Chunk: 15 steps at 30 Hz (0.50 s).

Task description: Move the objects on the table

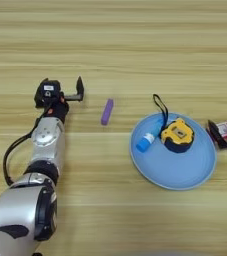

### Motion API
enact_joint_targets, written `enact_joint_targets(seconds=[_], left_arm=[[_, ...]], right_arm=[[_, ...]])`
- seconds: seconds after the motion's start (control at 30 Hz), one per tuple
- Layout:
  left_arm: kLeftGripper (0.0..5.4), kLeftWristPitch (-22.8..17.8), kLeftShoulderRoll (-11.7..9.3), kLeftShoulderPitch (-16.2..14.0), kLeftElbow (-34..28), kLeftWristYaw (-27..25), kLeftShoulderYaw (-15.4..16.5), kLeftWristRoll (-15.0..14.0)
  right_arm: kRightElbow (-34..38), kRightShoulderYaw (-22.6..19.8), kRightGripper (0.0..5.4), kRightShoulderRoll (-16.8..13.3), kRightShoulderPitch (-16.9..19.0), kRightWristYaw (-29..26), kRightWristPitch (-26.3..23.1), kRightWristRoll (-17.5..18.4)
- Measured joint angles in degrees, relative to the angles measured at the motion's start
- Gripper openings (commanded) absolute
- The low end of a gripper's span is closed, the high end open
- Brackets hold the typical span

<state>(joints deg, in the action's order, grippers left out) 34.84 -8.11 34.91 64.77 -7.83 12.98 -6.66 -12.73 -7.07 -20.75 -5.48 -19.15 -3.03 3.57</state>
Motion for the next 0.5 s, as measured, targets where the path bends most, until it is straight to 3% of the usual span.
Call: enact_joint_targets(seconds=[0.5], left_arm=[[5.4, 0.0, 0.0, 0.0, 0.0, 0.1, 0.0, 0.0]], right_arm=[[1.3, 0.5, 5.37, 0.0, 0.6, -0.1, -0.2, 0.0]])
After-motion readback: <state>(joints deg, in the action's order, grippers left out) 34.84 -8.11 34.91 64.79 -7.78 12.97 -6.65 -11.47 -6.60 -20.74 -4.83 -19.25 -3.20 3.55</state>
